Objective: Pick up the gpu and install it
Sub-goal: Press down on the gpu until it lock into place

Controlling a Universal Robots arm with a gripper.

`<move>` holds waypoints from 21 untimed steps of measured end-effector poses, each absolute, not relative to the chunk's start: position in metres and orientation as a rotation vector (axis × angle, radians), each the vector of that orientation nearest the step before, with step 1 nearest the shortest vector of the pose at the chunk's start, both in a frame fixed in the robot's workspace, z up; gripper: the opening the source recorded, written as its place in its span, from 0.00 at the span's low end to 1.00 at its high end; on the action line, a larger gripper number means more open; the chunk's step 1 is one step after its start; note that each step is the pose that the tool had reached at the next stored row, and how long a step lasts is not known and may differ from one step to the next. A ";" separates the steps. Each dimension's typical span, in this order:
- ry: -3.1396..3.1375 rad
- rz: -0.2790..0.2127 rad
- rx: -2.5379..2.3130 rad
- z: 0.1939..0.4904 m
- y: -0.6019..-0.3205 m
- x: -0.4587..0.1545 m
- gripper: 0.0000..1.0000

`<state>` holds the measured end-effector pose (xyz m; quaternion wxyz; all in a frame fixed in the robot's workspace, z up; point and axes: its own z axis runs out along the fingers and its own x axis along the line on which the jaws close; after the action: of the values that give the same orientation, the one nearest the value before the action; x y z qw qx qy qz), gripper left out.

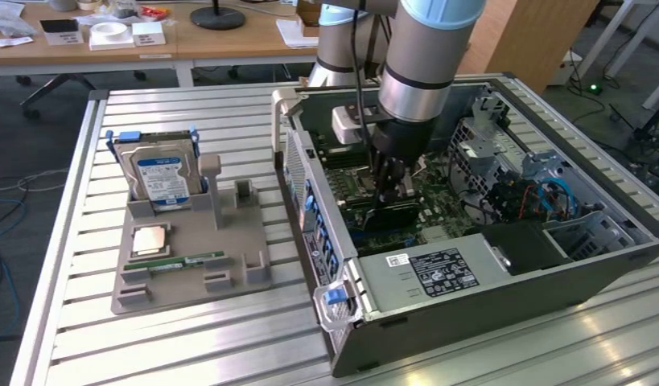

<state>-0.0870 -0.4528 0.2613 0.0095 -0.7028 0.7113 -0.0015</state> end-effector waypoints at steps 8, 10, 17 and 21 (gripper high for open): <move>2.221 -0.005 -2.195 0.261 -0.453 -0.088 0.11; 2.222 -0.005 -2.195 0.261 -0.453 -0.088 0.11; 2.221 -0.005 -2.195 0.260 -0.453 -0.088 0.11; 2.221 -0.005 -2.194 0.260 -0.453 -0.089 0.11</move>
<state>-0.0887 -0.4528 0.2601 0.0096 -0.7028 0.7113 -0.0015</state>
